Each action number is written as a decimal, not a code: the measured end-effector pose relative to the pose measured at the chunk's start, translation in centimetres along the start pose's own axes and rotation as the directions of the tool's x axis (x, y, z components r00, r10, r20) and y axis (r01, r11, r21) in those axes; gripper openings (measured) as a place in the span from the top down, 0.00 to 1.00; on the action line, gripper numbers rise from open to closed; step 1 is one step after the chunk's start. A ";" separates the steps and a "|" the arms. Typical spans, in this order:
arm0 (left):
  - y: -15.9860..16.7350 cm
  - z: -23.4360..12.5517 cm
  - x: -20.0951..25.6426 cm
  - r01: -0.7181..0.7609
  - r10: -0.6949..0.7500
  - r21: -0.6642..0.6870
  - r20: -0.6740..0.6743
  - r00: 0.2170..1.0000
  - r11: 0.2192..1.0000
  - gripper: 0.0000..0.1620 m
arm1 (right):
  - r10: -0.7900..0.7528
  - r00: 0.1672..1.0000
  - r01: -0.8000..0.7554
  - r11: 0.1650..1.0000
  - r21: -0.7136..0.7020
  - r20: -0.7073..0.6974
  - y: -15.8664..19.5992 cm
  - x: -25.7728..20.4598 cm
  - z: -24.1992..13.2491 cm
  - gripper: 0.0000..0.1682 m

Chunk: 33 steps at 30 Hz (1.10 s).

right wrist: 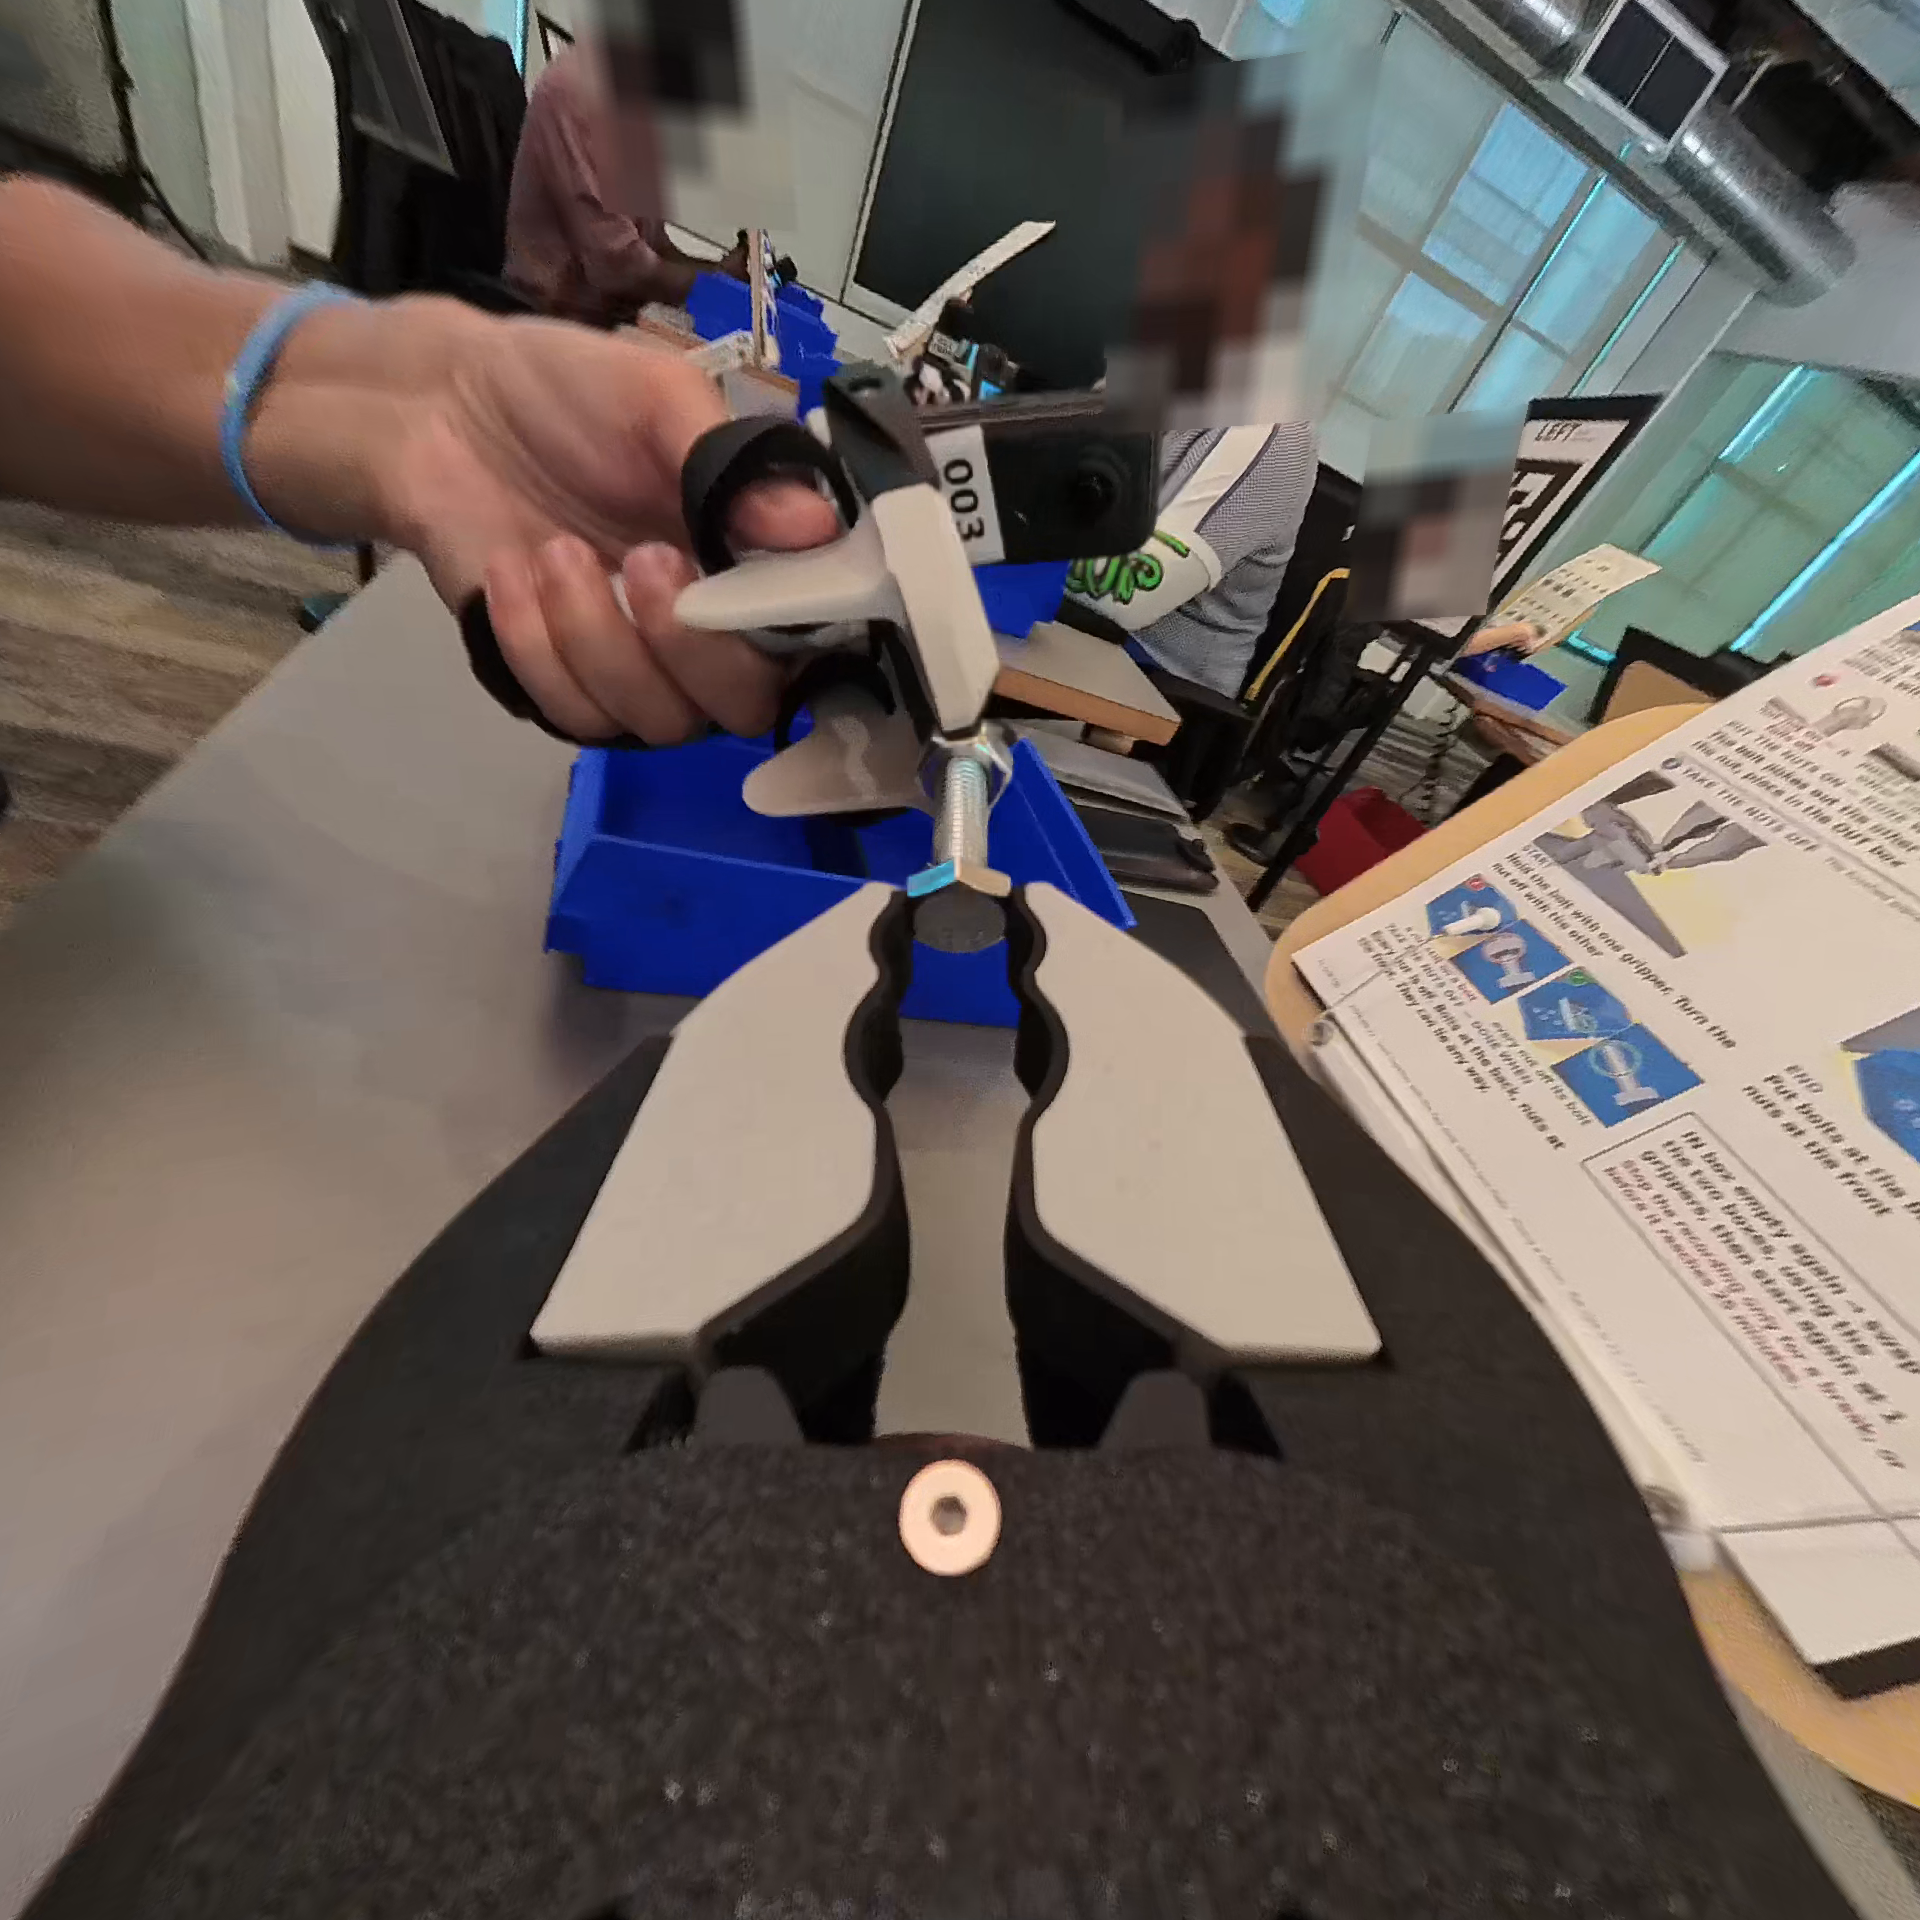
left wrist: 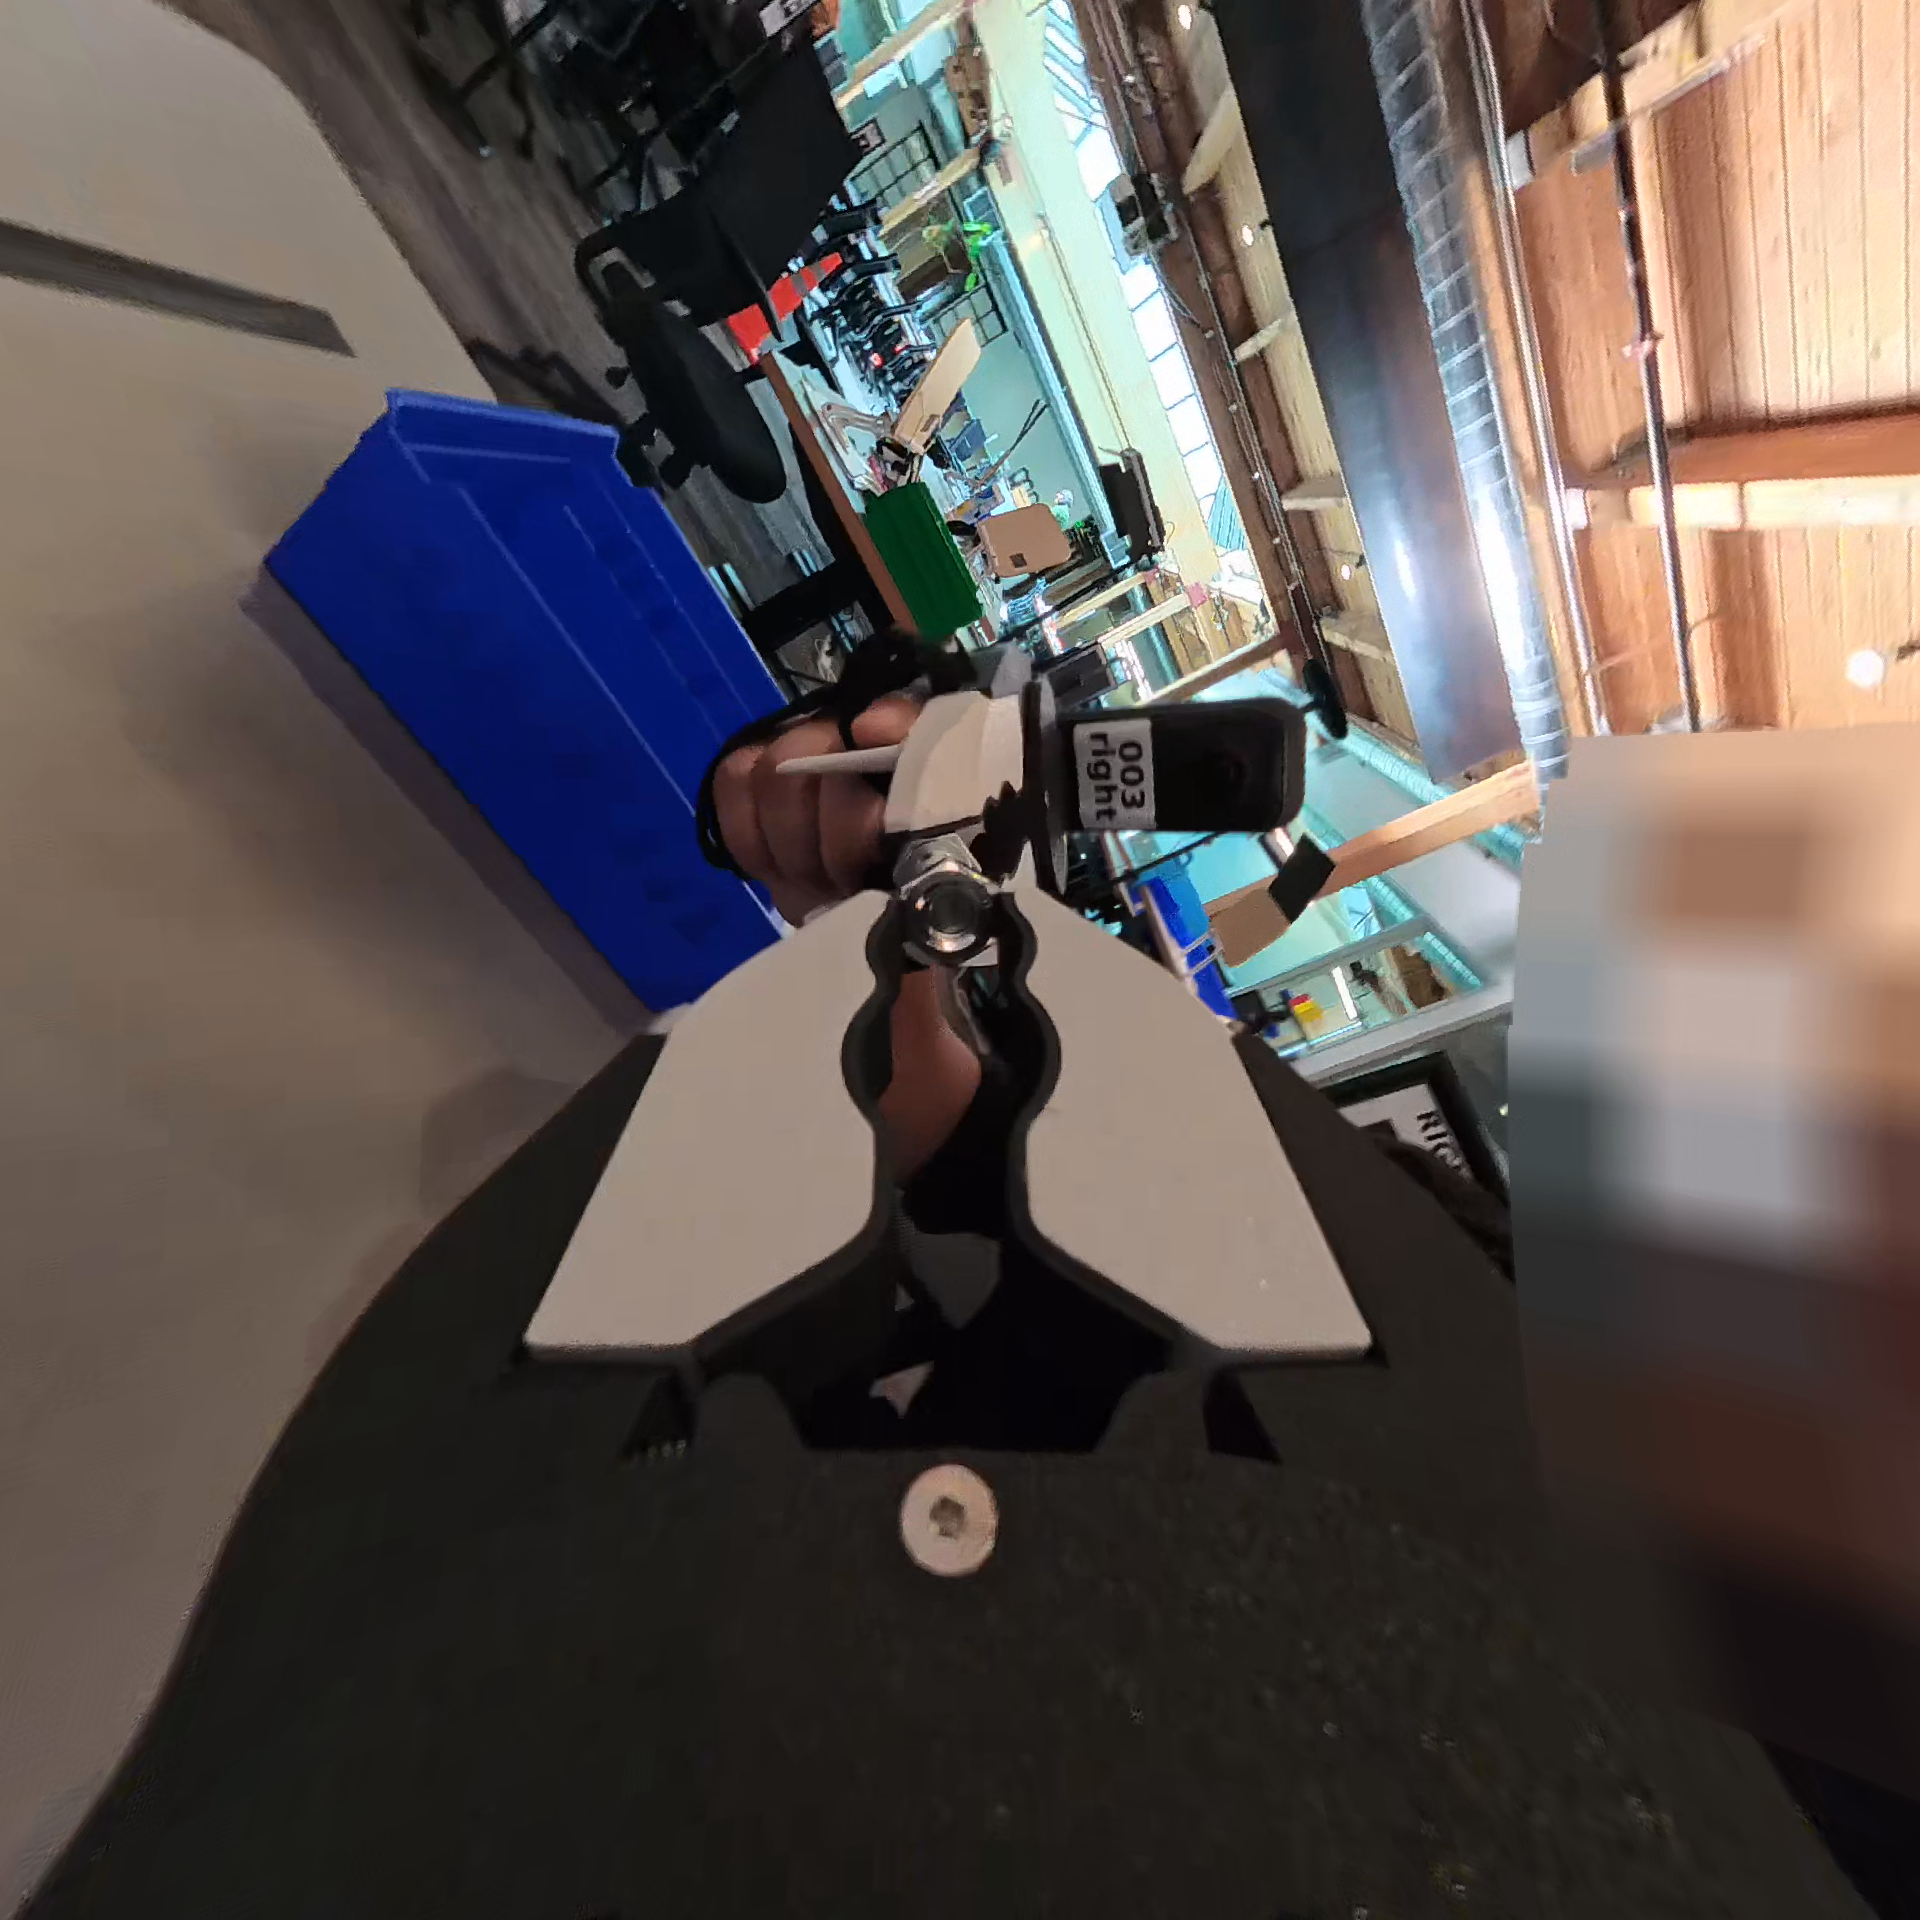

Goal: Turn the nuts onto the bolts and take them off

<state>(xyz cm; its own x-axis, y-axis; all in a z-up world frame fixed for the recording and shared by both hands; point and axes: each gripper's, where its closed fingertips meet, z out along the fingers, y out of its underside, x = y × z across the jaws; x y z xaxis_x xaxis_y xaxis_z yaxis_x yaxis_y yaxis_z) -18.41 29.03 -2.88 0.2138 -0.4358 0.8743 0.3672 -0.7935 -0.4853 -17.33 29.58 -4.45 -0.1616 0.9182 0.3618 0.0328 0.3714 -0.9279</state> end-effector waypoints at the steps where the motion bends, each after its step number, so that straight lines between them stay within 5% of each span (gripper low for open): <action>1: 0.0 0.0 0.2 -0.053 0.053 -0.003 -0.004 0.999 0.999 0.90 | 0.032 0.999 -0.032 0.999 0.005 0.016 -0.2 -0.1 -0.1 0.90; 9: 0.4 0.0 1.9 -0.557 0.554 -0.050 -0.058 0.830 0.829 0.90 | 0.228 0.964 -0.239 0.968 0.076 0.136 -1.6 -0.7 -0.3 0.90; 15: 0.9 -0.1 2.0 -0.841 0.838 -0.152 -0.104 0.536 0.519 0.90 | 0.336 0.912 -0.364 0.927 0.087 0.234 -1.9 -1.1 -0.4 0.90; 18: 1.0 -0.2 1.7 -0.939 0.942 -0.202 -0.136 0.308 0.278 0.90 | 0.391 0.877 -0.428 0.899 0.087 0.280 -1.8 -1.2 -0.3 0.90; 21: 0.8 -0.2 1.6 -0.973 0.982 -0.226 -0.171 0.078 0.038 0.90 | 0.444 0.838 -0.493 0.865 0.091 0.318 -1.8 -1.2 -0.2 0.90; 26: 1.0 -0.7 1.6 -0.943 0.959 -0.268 -0.252 -0.131 -0.199 0.90 | 0.531 0.740 -0.611 0.787 0.084 0.413 -2.1 -1.6 0.1 0.89; 29: 0.7 -0.7 2.0 -0.943 0.964 -0.281 -0.243 -0.109 -0.178 0.90 | 0.554 0.703 -0.657 0.746 0.109 0.445 -2.4 -1.4 0.1 0.89; 33: 0.4 -0.5 1.9 -0.949 0.977 -0.314 -0.202 0.066 -0.001 0.86 | 0.569 0.692 -0.679 0.723 0.130 0.444 -2.3 -0.9 0.0 0.89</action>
<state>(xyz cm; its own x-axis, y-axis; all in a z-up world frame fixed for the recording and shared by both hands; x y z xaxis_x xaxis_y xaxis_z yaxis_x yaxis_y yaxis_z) -18.26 27.68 -1.43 0.1903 -0.8897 -0.4151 -0.4874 0.2814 -0.8266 -17.24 27.92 -2.60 -0.5314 0.7851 -0.3183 0.0049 -0.3729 -0.9279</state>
